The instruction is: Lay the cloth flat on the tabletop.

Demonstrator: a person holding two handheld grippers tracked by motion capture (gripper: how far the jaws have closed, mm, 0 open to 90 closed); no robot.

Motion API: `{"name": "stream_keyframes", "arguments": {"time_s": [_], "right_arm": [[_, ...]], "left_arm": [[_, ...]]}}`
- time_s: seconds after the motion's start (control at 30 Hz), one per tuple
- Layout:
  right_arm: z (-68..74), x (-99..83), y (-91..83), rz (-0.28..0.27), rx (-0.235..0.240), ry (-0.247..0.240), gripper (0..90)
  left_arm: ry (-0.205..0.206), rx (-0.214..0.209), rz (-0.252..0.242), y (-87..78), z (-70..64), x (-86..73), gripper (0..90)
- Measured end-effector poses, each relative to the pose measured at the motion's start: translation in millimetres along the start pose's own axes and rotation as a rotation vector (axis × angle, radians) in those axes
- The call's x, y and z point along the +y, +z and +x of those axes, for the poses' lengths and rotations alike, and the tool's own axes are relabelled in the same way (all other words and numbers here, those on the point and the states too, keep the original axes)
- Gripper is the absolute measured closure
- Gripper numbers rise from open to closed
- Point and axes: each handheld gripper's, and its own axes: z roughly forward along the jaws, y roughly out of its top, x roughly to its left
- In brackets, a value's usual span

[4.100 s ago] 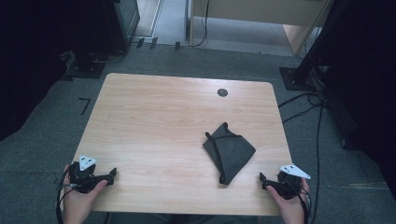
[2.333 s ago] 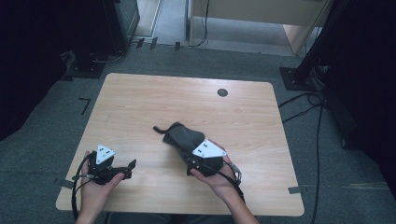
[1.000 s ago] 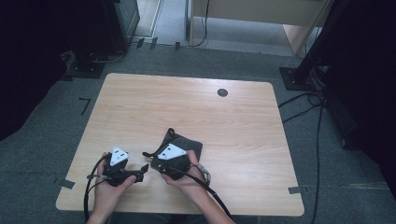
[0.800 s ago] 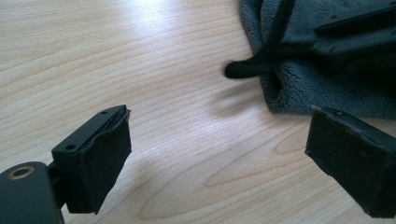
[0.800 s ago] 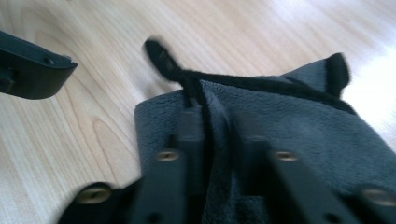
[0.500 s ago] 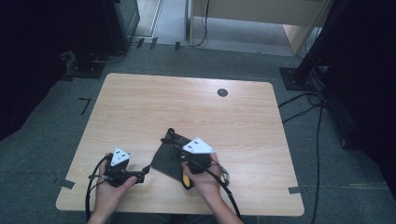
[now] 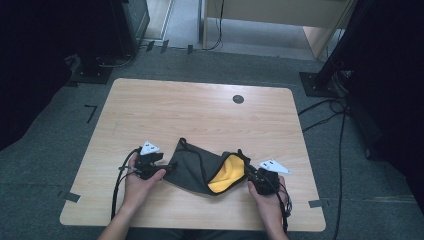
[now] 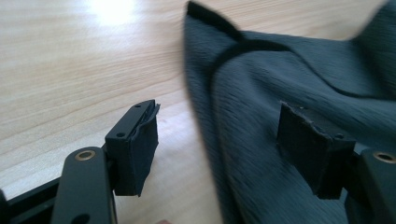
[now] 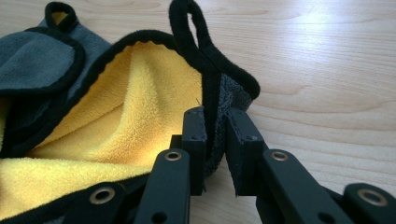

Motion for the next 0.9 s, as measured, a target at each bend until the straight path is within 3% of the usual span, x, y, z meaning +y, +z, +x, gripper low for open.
{"name": "stream_keyframes", "arguments": {"time_s": [0.1, 0.13, 0.17, 0.2, 0.23, 0.3, 0.37, 0.47, 0.5, 0.53, 0.57, 0.6, 0.67, 0.7, 0.73, 0.77, 0.83, 0.87, 0.9], "right_arm": [[0.3, 0.8, 2.1, -0.005, 0.006, -0.006, 80.1], [0.6, 1.0, 2.9, -0.007, 0.005, -0.009, 80.2], [0.6, 1.2, 3.8, -0.008, 0.002, -0.01, 80.3], [0.2, 1.5, 5.4, -0.011, -0.004, -0.009, 80.5], [0.2, 1.5, 5.4, -0.011, -0.004, -0.009, 80.5], [-1.5, 2.2, 5.7, -0.019, -0.025, -0.015, 81.4], [-3.3, 2.8, 4.5, -0.023, -0.045, -0.021, 81.8], [-9.2, 1.8, 2.1, -0.019, -0.085, -0.019, 82.1], [-14.3, -0.7, 1.5, -0.002, -0.111, -0.008, 82.1], [-17.8, -2.3, 1.5, 0.009, -0.119, 0.001, 82.0], [-21.5, -3.8, 1.7, 0.022, -0.117, 0.014, 81.7], [-21.5, -3.8, 1.7, 0.022, -0.117, 0.014, 81.7], [-26.5, -6.2, 2.1, 0.04, -0.1, 0.042, 80.5], [-27.8, -6.6, 1.9, 0.042, -0.102, 0.045, 79.0], [-27.5, -5.2, -0.7, 0.022, -0.139, 0.052, 67.1], [-27.2, -3.9, -2.1, 0.01, -0.155, 0.057, 64.6], [-26.8, -1.2, -5.4, -0.017, -0.172, 0.067, 60.9], [-24.3, 4.4, -11.0, -0.063, -0.215, 0.067, 53.6], [-24.3, 4.4, -11.0, -0.063, -0.215, 0.067, 53.6]], "left_arm": [[-0.006, -0.035, 0.0, 3.8, -1.3, 1.7, 44.3], [0.013, -0.041, -0.005, 3.4, -3.9, 1.3, 44.3], [0.04, -0.054, -0.013, 2.0, -6.2, 0.7, 52.9], [0.053, -0.077, -0.01, 0.3, -7.3, 0.0, 70.4], [0.064, -0.084, -0.009, -1.1, -8.0, -0.5, 70.4], [0.084, -0.106, -0.026, -8.5, -8.6, -3.4, 85.7], [0.113, -0.123, -0.05, -17.9, -9.0, -6.8, 87.7], [0.199, -0.176, -0.065, -36.3, -10.8, -17.7, 87.9], [0.236, -0.203, -0.054, -41.7, -10.9, -23.2, 87.9], [0.303, -0.26, 0.016, -48.9, -9.4, -35.7, 87.8], [0.303, -0.26, 0.016, -48.9, -9.4, -35.7, 87.7], [0.318, -0.3, 0.045, -51.6, -8.3, -42.6, 87.7], [0.311, -0.401, 0.097, -55.3, -4.5, -52.5, 83.8], [0.313, -0.426, 0.102, -57.7, -3.5, -54.9, 83.8], [0.299, -0.427, 0.083, -60.7, -1.3, -54.6, 63.8], [0.275, -0.421, 0.054, -62.5, 0.9, -52.9, 58.2], [0.172, -0.422, -0.028, -66.2, 11.5, -43.8, 53.5], [0.136, -0.405, -0.06, -66.2, 15.0, -39.4, 53.1], [0.107, -0.378, -0.083, -64.8, 16.6, -35.2, 53.1]]}}
